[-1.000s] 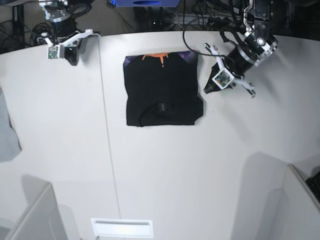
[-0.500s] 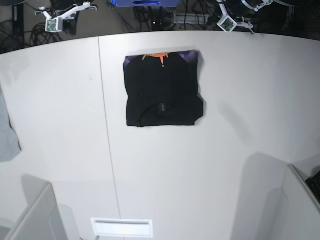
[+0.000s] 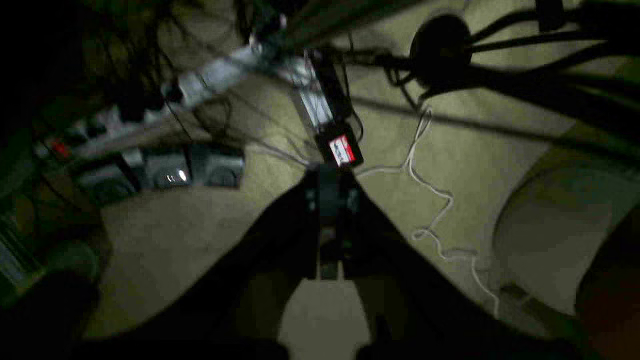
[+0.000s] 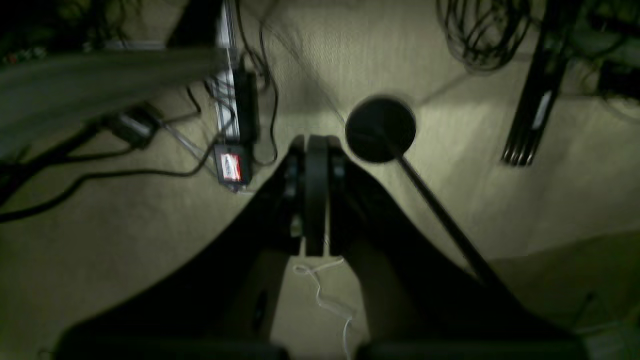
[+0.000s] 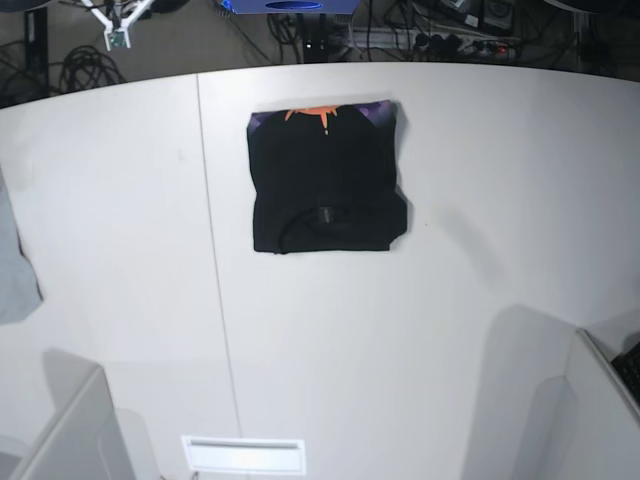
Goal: Fold the T-shirt properly
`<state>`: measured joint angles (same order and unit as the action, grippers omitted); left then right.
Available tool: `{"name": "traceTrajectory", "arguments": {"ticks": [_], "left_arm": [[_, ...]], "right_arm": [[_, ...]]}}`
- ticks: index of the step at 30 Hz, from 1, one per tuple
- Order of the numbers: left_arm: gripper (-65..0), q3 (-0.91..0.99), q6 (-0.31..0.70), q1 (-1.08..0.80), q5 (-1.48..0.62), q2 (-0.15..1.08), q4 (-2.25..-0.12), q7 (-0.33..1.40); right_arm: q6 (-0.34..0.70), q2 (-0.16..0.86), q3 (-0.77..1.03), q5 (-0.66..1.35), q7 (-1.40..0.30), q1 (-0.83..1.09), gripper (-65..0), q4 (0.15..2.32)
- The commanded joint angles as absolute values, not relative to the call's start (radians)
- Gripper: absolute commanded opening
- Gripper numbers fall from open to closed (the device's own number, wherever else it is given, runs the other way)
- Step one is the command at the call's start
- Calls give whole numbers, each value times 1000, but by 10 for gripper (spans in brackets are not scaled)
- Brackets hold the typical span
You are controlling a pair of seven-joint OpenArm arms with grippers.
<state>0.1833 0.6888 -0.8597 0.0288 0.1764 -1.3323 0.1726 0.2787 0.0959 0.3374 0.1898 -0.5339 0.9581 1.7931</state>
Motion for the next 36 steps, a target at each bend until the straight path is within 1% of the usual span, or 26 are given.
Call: {"name": "traceTrajectory", "arguments": {"ticks": [1, 6, 9, 12, 13, 16, 18, 21, 25, 27, 29, 31, 36], "left_arm": [[-650, 189, 698, -865, 18, 176, -1317, 157], [-650, 191, 698, -805, 18, 170, -1184, 157], [-650, 182, 698, -771, 18, 163, -1098, 157], [-650, 180, 601, -736, 19, 154, -1015, 147], [-650, 180, 567, -727, 19, 153, -987, 124], [-650, 180, 476, -700, 19, 151, -875, -16], [-650, 180, 449, -676, 19, 150, -779, -104], [-650, 180, 444, -627, 19, 150, -625, -199], [-650, 179, 444, -544, 19, 151, -433, -291], [-650, 179, 444, -503, 19, 151, -363, -328], [-650, 177, 444, -460, 19, 151, -308, -340], [-650, 163, 444, -410, 21, 154, -257, -338], [-650, -38, 443, -306, 21, 186, -142, -337]], "right_arm": [[282, 122, 340, 193, -536, 967, -650, 1767], [283, 170, 331, 193, -532, 909, -650, 1563], [283, 245, 239, 193, -530, 885, -650, 1449], [283, 300, 125, 193, -501, 851, -650, 1334], [283, 314, 90, 193, -481, 840, -650, 1293], [283, 361, -38, 193, -414, 785, -650, 1158], [283, 380, -117, 193, -378, 746, -650, 1072], [283, 386, -211, 193, -325, 685, -650, 957], [282, 369, -312, 193, -234, 585, -650, 777], [282, 332, -348, 194, -183, 532, -650, 677], [280, 303, -369, 194, -137, 486, -650, 570], [280, 252, -383, 194, -61, 438, -650, 443], [278, 168, -372, 197, 173, 326, -650, 174]]}}
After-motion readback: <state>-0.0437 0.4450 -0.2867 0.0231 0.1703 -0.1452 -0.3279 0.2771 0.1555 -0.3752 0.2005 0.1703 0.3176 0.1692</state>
